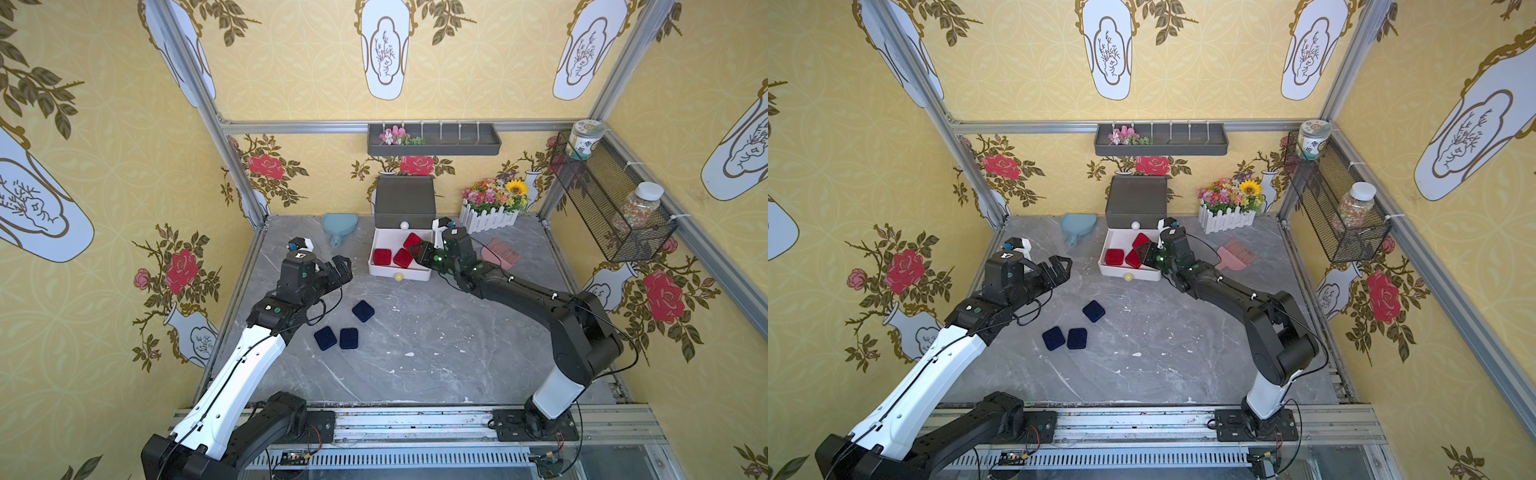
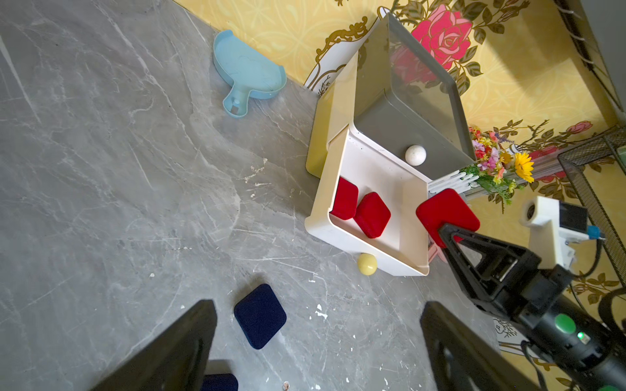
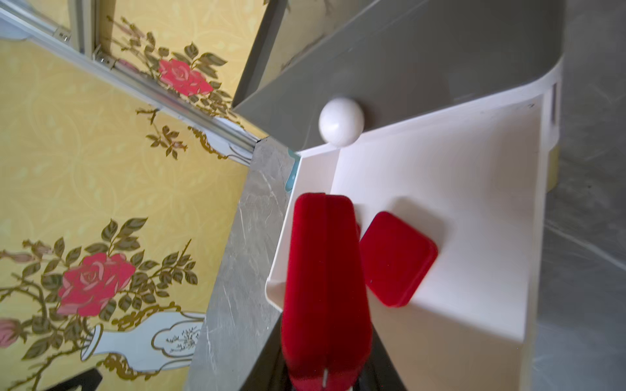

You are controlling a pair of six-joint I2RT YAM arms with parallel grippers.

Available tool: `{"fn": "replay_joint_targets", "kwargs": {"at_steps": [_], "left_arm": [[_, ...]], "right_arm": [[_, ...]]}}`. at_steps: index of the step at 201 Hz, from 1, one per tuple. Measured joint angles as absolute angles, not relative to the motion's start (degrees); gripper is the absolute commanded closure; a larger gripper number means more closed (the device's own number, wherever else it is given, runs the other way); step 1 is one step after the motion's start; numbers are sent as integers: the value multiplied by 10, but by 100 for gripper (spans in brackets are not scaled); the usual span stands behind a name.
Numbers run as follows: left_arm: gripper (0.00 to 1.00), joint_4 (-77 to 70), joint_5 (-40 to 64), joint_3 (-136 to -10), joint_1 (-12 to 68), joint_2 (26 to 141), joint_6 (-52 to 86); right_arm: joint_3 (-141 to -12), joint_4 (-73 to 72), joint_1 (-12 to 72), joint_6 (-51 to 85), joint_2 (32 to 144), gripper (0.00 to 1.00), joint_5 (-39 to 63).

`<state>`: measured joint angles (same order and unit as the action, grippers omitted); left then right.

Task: Place the brooch boxes into the drawer by color
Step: Place the brooch box in the drawer.

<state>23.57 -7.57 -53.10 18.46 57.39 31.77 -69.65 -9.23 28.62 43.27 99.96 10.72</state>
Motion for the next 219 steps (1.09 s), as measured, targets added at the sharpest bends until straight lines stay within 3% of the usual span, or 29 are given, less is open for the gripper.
{"fn": "replay_joint_targets", "kwargs": {"at_steps": [143,169,186,219], "left_arm": [[0,234,-82,-527,178,585,291],[0,233,-82,-526,176,587,289],[0,232,-81,-525,175,588,289],[0,232,-81,-524,173,589,285]], "right_arm": [[-835,35,264,458,1112,77,88],[-848,49,264,455,1121,67,81],[-852,56,264,451,1126,45,73],[-863,64,263,447,1130,37,71]]}}
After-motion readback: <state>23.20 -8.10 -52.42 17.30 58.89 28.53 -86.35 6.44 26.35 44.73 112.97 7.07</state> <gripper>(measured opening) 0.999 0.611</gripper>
